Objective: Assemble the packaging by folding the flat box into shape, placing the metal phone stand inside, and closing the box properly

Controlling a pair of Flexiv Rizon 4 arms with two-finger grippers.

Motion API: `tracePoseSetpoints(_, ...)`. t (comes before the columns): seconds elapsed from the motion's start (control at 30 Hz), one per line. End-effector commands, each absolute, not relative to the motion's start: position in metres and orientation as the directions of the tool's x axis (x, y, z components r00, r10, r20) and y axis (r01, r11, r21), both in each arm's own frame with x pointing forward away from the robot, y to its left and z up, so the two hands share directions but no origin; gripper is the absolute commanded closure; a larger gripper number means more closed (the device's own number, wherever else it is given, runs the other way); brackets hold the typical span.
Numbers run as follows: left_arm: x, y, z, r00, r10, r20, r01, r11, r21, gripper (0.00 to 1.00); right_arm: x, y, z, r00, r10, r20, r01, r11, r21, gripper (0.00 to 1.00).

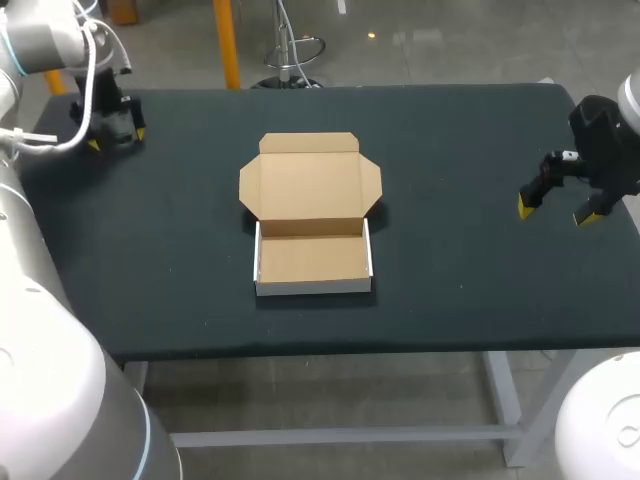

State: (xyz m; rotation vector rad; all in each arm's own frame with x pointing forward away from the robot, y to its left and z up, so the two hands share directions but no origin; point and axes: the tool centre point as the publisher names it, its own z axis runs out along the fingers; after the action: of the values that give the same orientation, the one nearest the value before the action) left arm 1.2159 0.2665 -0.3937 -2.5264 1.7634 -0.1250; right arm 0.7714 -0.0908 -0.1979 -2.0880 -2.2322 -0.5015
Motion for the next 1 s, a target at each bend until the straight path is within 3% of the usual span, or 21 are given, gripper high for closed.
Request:
tracePoseSetpoints(0.03,1.228,0.268,-0.398,0.342,-0.939,0.029,-0.94,-0.342,0.002,0.0,0.771,-0.091,-0.196,-0.091,0.964,0.25,0.979,0.041,0.199,0.0)
tracePoseSetpoints(0.37,1.235,0.27,-0.397,0.337,-0.941,0.028,-0.941,-0.338,-0.005,0.0,0.771,-0.091,-0.196,-0.091,0.964,0.25,0.979,0.041,0.199,0.0)
tracePoseSetpoints(1.0,1.247,0.272,-0.397,0.33,-0.944,0.02,-0.944,-0.331,-0.013,0.09,0.771,-0.091,-0.196,-0.091,0.964,0.25,0.979,0.041,0.199,0.0)
